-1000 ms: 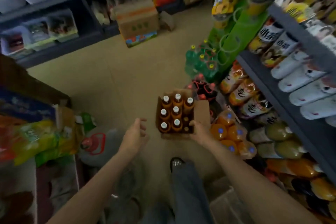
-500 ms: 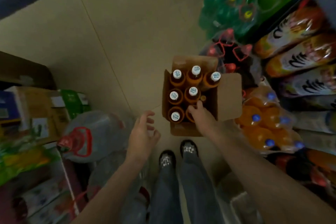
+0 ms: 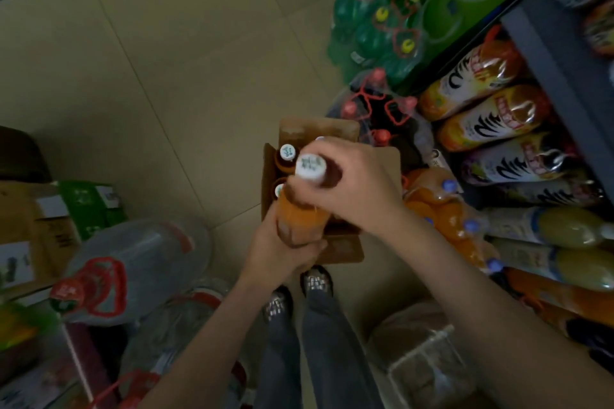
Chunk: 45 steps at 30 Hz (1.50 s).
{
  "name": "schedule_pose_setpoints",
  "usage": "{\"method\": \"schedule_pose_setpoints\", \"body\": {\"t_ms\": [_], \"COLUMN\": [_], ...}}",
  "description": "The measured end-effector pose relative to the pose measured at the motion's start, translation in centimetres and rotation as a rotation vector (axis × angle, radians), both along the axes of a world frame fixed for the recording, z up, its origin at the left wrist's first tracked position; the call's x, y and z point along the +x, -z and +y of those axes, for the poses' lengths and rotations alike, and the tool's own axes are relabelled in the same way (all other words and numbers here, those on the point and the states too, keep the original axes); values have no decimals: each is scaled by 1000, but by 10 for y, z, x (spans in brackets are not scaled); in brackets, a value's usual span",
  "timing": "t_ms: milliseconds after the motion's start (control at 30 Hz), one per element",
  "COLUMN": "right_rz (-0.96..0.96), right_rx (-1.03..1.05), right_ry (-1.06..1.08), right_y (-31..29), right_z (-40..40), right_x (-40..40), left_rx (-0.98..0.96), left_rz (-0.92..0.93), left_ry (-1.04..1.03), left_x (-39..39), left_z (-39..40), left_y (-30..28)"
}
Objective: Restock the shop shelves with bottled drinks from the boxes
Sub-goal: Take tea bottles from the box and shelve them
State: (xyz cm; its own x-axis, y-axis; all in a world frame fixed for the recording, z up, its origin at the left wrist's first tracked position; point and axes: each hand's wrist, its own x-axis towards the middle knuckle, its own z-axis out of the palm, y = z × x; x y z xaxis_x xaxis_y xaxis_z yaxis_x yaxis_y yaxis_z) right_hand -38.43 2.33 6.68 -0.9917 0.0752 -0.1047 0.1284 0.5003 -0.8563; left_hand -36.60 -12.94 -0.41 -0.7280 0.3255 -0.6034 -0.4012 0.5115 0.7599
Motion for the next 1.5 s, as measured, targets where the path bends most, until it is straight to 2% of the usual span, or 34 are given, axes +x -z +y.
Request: {"method": "schedule_pose_setpoints", "body": {"t_ms": [67,100,133,167,233,333,433,533,667,833,933,1000,1133,1300,1400,1500], "right_rz": [-136,-211,-273,-341,-476,-503,-483,-508,-462,-323,-217,-123,74,347,480,552], "right_rx": [-300,-353,-262,-56,284,529,640,604,447,370,489,549,561,527,421,342], "right_ry": [179,266,294,235,20,-184,-174,-128,109,200,197,276,570,1016,1274,1426], "right_y": [26,48,75,102,149,189,192,174,101,-20,-96,-151,-259,-376,-426,-454], "right_z": [7,11,14,17,15,-3,-14,-12,5,40,59,69,80,84,94,102], "right_x": [-10,-13,-14,-12,-5,-1,-1,20,69,114,152,186,267,368,428,492], "left_rx": [-71,-98,-116,-133,-145,-165,-197,-202,-162,-124,-99,-69,45,239,320,451], "left_rz": [-32,-63,-88,-108,-129,-137,-136,-111,-68,65,186,271,444,541,550,513], "left_ry": [-80,-119,-168,-211,-292,-366,-304,-212,-52,41,142,210,344,526,651,752], "left_x": [-9,-11,-13,-13,-11,-6,1,5,5,29,51,70,120,199,256,316], "left_z": [-8,-14,-19,-26,-35,-45,-49,-47,-28,6,27,42,75,128,162,192], "left_y": [-1,3,3,8,13,21,22,4,-48,-116,-162,-200,-287,-383,-429,-459]}}
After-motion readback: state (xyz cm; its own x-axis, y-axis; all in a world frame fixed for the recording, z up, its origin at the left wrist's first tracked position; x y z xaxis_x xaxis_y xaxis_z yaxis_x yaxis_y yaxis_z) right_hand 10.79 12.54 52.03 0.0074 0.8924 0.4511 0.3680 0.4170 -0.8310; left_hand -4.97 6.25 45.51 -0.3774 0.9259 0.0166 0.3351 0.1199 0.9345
